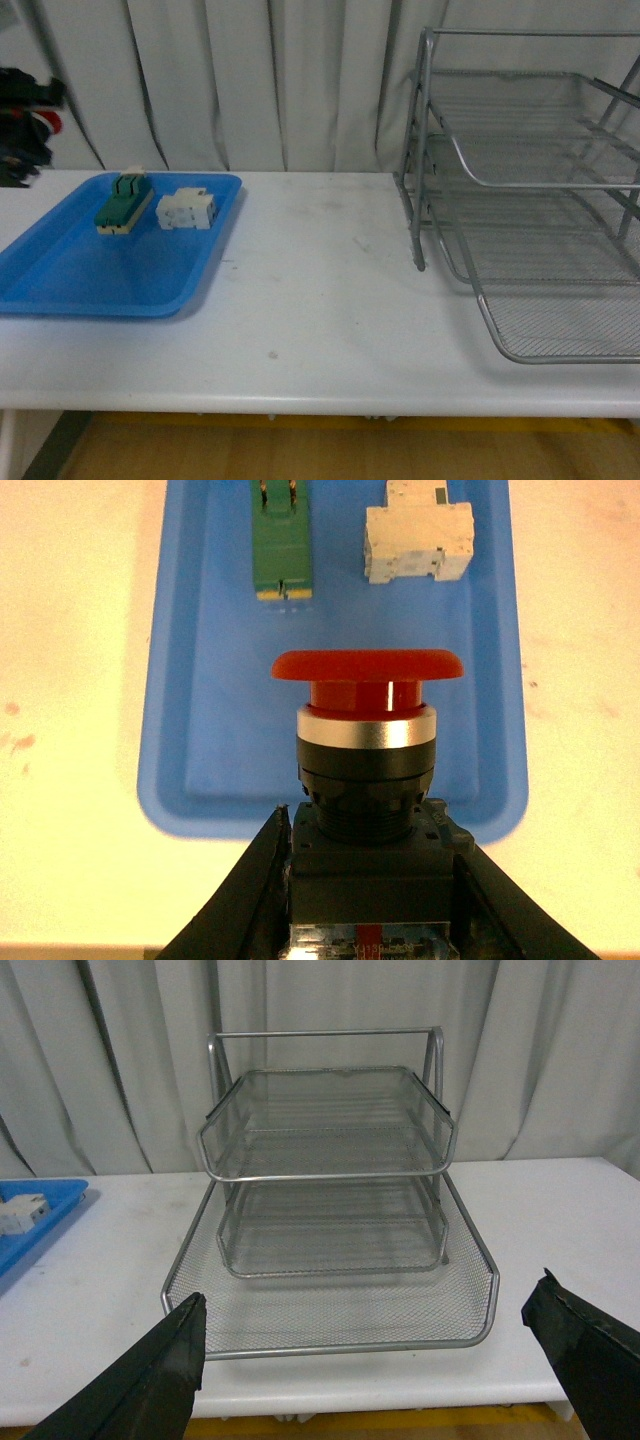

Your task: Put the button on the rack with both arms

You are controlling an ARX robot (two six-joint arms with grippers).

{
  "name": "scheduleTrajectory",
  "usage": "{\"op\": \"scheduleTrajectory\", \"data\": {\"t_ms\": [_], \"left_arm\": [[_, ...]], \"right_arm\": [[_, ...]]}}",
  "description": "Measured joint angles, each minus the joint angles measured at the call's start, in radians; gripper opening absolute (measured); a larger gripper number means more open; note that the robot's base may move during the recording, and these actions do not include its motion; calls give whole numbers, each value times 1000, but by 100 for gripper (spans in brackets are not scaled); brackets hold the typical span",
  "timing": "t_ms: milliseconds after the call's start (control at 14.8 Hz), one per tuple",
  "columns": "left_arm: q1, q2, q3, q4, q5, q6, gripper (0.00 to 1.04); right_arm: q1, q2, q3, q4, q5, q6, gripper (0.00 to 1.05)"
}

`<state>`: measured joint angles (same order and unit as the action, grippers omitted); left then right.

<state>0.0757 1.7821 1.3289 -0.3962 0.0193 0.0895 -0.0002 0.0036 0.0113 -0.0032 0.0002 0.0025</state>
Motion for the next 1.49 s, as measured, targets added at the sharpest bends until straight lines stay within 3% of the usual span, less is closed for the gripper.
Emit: {"op": "scheduleTrajectory", "data": {"t_ms": [136, 271, 339, 1424, 1492], "left_arm": [[-23, -300, -209, -73, -51, -40, 36], [-135, -570, -384, -90, -114, -64, 36], [-146, -616, -396, -75, -115, -64, 36], [-140, -597, -401, -86, -123, -66, 36], [-158, -608, -431, 21, -86, -42, 36]], "right_arm": [[0, 0, 0, 0, 0, 0, 98], [0, 0, 0, 0, 0, 0, 98], [0, 0, 0, -1, 0, 0, 98], [0, 0, 0, -1, 3, 0, 98], [0, 0, 0, -3, 4, 0, 98]]}}
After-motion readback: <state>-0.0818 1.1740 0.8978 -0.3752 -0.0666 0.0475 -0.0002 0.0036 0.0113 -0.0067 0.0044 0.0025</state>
